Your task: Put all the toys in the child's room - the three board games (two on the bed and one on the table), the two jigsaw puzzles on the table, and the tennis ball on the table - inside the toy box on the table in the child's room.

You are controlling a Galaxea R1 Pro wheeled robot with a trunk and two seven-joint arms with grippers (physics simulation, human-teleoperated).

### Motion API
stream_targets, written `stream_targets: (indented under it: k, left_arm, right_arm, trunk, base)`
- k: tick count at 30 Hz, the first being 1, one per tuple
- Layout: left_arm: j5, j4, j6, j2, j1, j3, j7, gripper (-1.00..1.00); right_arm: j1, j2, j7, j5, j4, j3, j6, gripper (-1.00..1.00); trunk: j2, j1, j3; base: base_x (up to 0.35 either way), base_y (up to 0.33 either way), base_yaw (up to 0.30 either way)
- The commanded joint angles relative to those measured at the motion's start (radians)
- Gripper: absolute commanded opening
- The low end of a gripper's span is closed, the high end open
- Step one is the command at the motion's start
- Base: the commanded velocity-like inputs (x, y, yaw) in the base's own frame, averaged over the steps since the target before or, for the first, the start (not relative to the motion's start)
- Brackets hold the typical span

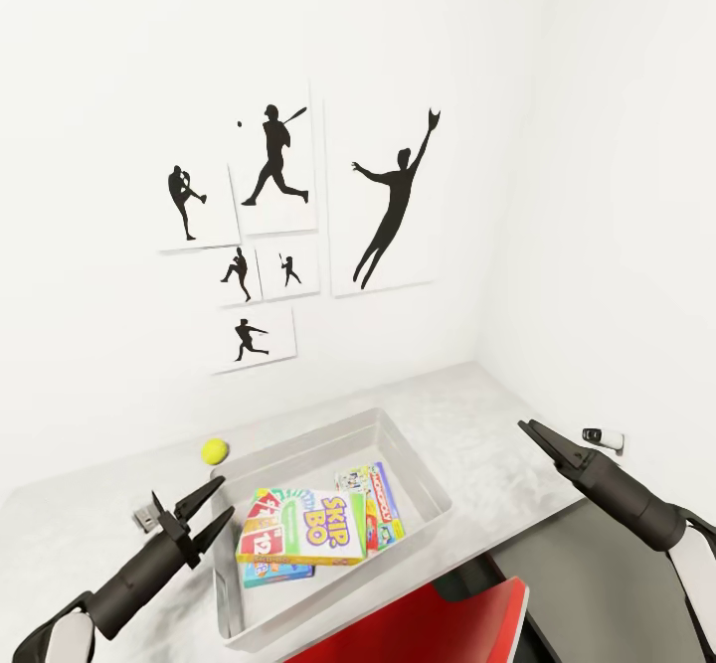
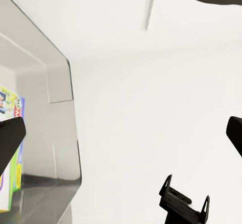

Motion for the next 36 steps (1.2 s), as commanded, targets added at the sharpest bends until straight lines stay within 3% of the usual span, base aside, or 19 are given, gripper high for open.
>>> stream_targets:
  k: [1,4,7,9,11,12,14,17,19,20,22,23,25,27,32,36]
  left_arm:
    - [-0.005,-0.002,0.003,0.0,-0.001,0.002,-0.007,1.0]
    - [-0.005,-0.003,0.003,0.006,-0.001,0.004,-0.009,1.0]
    - [-0.005,-0.004,0.003,0.031,-0.002,0.005,-0.012,1.0]
    - [0.0,-0.007,0.003,0.072,-0.002,0.005,-0.014,1.0]
    - [0.011,-0.01,0.003,0.097,-0.003,0.005,-0.015,1.0]
    - [0.03,-0.012,0.003,0.126,-0.003,0.004,-0.015,1.0]
    - [0.058,-0.014,0.003,0.158,-0.003,0.002,-0.015,1.0]
    - [0.144,-0.015,0.003,0.242,-0.003,-0.009,-0.015,1.0]
    - [0.174,-0.015,0.003,0.279,-0.003,-0.016,-0.015,1.0]
    - [0.194,-0.015,0.003,0.319,-0.003,-0.026,-0.015,1.0]
    - [0.208,-0.015,0.003,0.363,-0.003,-0.037,-0.015,1.0]
    - [0.217,-0.015,0.003,0.411,-0.003,-0.051,-0.015,1.0]
    - [0.224,-0.014,0.003,0.456,-0.004,-0.071,-0.015,1.0]
    - [0.231,-0.01,0.003,0.535,-0.012,-0.125,-0.016,1.0]
    - [0.231,-0.008,0.003,0.635,-0.021,-0.194,-0.019,1.0]
    - [0.226,-0.01,0.003,0.678,-0.023,-0.219,-0.02,1.0]
  right_arm:
    - [-0.001,0.0,0.0,-0.005,0.0,0.0,0.007,1.0]
    - [-0.001,0.0,0.0,-0.005,0.0,0.0,0.007,1.0]
    - [-0.001,0.0,0.0,-0.005,0.0,0.0,0.007,1.0]
    - [-0.001,0.0,0.0,-0.005,0.0,0.0,0.007,1.0]
    - [-0.001,0.0,0.0,-0.005,0.0,0.0,0.007,1.0]
    - [-0.001,0.0,0.0,-0.005,0.0,0.0,0.007,1.0]
    - [-0.001,0.0,0.0,-0.005,0.0,0.0,0.007,1.0]
    - [-0.001,0.0,0.0,-0.005,0.0,0.0,0.007,1.0]
    - [-0.001,0.0,0.0,-0.005,0.0,0.0,0.007,1.0]
    - [-0.001,0.001,0.0,-0.005,0.0,0.0,0.007,1.0]
    - [-0.001,0.001,0.0,-0.004,0.0,0.0,0.007,1.0]
    - [-0.001,0.002,0.0,-0.003,0.0,0.0,0.007,1.0]
    - [-0.001,0.003,0.0,-0.003,0.0,0.0,0.007,1.0]
    - [-0.001,0.004,-0.002,-0.002,0.0,0.001,0.007,1.0]
    - [-0.001,0.005,-0.004,-0.001,0.0,0.001,0.004,1.0]
    - [-0.001,0.005,-0.005,-0.001,0.0,0.001,0.001,1.0]
  trunk:
    - [-0.002,0.001,-0.002]
    - [-0.002,0.001,-0.002]
    - [-0.002,0.001,-0.002]
    - [-0.002,0.001,-0.002]
    - [-0.002,0.001,-0.002]
    - [-0.002,0.001,-0.002]
    - [-0.002,0.001,-0.002]
    - [-0.002,0.001,-0.002]
    - [-0.002,0.001,-0.002]
    - [-0.002,0.001,-0.002]
    - [-0.002,0.001,-0.002]
    - [-0.002,0.001,-0.002]
    - [-0.002,0.001,-0.002]
    - [-0.002,0.001,-0.002]
    - [-0.002,0.001,-0.002]
    - [-0.002,0.001,-0.002]
  base:
    - [0.0,0.0,0.0]
    - [0.0,0.0,0.0]
    - [0.0,0.0,0.0]
    - [0.0,0.0,0.0]
    - [0.0,0.0,0.0]
    - [0.0,0.0,0.0]
    - [0.0,0.0,0.0]
    - [0.0,0.0,0.0]
    - [0.0,0.0,0.0]
    - [0.0,0.0,0.0]
    - [0.0,0.0,0.0]
    - [0.0,0.0,0.0]
    - [0.0,0.0,0.0]
    - [0.0,0.0,0.0]
    - [0.0,0.0,0.0]
    - [0.0,0.0,0.0]
